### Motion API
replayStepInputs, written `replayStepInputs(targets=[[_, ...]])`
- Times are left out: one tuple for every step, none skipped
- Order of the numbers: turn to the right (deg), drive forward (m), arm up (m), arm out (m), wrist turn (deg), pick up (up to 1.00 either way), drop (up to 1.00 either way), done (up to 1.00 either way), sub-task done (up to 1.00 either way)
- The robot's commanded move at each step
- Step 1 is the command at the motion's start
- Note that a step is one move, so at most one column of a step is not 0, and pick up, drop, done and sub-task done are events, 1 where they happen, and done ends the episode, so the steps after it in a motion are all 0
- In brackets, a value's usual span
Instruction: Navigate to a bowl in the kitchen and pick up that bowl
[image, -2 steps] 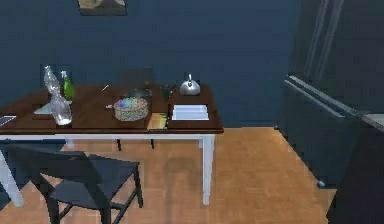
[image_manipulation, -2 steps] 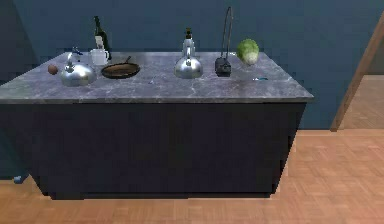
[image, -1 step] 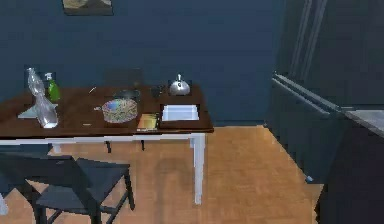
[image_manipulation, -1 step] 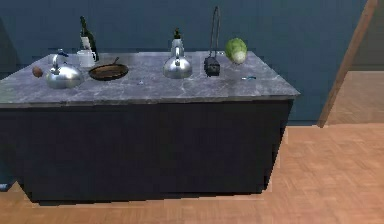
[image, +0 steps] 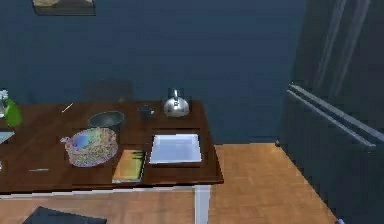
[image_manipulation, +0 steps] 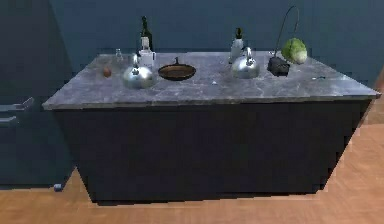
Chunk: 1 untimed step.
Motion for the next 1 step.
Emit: replayStepInputs(targets=[[-45.0, 0.0, 0.0, 0.0, 0.0, 0.0, 0.0, 0.0, 0.0]])
